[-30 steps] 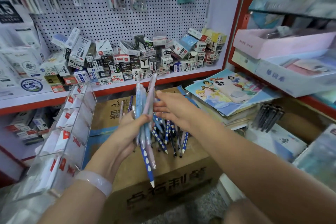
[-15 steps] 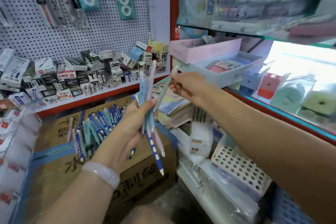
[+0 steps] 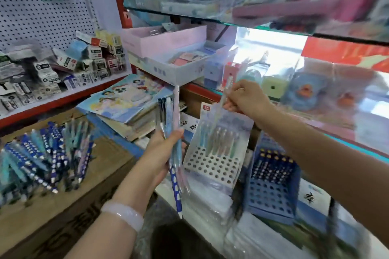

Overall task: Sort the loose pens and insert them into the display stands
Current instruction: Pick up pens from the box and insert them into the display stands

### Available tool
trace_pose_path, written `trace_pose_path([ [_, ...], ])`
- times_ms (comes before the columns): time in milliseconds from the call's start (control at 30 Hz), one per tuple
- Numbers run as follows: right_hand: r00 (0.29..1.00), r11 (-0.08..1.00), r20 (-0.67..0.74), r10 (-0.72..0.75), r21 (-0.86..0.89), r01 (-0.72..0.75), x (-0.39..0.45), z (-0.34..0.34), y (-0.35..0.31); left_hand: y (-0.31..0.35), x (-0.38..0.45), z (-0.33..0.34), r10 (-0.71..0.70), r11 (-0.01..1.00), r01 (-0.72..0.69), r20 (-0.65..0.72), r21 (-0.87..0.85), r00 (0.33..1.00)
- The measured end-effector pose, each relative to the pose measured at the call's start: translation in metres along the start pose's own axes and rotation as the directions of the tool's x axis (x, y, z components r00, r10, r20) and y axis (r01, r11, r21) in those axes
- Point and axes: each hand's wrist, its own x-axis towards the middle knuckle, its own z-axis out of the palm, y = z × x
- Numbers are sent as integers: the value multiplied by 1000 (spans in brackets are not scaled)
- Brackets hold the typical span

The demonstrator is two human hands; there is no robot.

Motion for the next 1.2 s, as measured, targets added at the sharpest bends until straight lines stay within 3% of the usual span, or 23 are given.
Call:
trace_pose_path([
  [167, 997, 997, -73, 30, -72, -35, -16, -23, 48, -18, -4, 27, -74, 997, 75, 61, -13, 995],
  [300, 999, 968, -46, -27, -249, 15, -27, -7, 77, -25, -5, 24, -88, 996, 87, 30, 8, 996],
  [500, 996, 921, -1, -91, -381, 84, -27, 29, 101, -28, -6, 10, -81, 996, 80, 35, 28, 996],
  [933, 992, 903, 6, -123, -415, 115, -17, 50, 125, -29, 9, 8, -105, 994, 104, 78, 14, 991],
  [1200, 996, 841, 47, -78, -533, 91, -19, 61, 137, -27, 6, 7, -80, 996, 83, 68, -40, 994],
])
